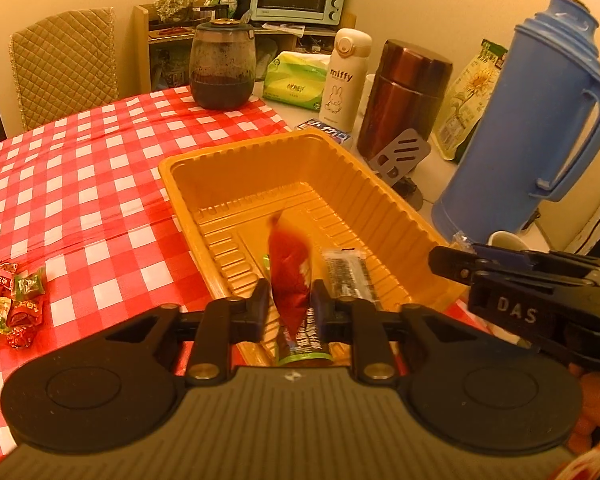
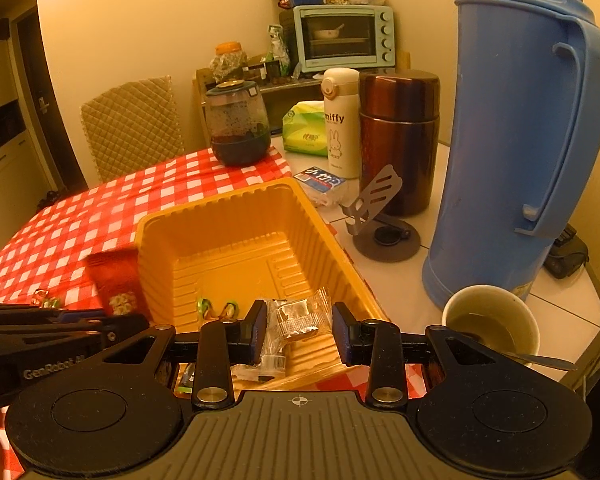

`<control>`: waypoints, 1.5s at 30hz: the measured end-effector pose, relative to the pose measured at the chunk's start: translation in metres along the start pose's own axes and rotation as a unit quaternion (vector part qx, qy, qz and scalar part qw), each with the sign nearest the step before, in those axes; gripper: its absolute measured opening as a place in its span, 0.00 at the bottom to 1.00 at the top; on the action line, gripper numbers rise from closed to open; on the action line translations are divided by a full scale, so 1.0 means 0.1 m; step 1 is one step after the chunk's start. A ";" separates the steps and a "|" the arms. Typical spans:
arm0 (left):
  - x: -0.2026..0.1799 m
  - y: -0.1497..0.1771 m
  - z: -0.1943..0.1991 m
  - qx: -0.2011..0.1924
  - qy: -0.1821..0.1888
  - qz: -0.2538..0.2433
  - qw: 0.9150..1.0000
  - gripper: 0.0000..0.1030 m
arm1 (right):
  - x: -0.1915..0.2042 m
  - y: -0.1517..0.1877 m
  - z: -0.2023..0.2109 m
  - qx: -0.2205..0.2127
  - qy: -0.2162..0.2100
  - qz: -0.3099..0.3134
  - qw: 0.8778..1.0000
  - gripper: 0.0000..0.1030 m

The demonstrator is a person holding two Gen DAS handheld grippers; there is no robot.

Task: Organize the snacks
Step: 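Open both grippers to drop the candies into the tray and withdraw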

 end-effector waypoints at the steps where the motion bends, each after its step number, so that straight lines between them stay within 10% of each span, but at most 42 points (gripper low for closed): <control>1: 0.00 0.00 -0.01 0.000 0.001 0.000 1.000 0.30 | 0.00 0.00 -0.01 0.001 0.000 0.000 1.000 0.34; 22: 0.41 0.21 0.31 -0.008 -0.030 0.035 0.999 0.34 | 0.22 -0.07 -0.17 0.000 -0.044 0.001 0.999 0.35; 26: 0.48 0.24 0.35 -0.007 -0.038 0.040 0.998 0.39 | 0.21 -0.12 -0.19 -0.007 -0.065 -0.018 0.998 0.66; 45: 0.73 0.49 0.97 -0.025 -0.063 0.063 0.996 0.61 | 0.09 0.24 0.56 0.005 -0.025 -0.066 0.998 0.66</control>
Point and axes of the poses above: each gripper's, at about its wrist camera, not at the fingertips, and z roughly against the way its jaws point, x to its left, y to its underside, the point moved 8 cm from there along -z, roughly the way its jaws point, and after that the axes turned 3 degrees about -y, right-handed, at the moved point
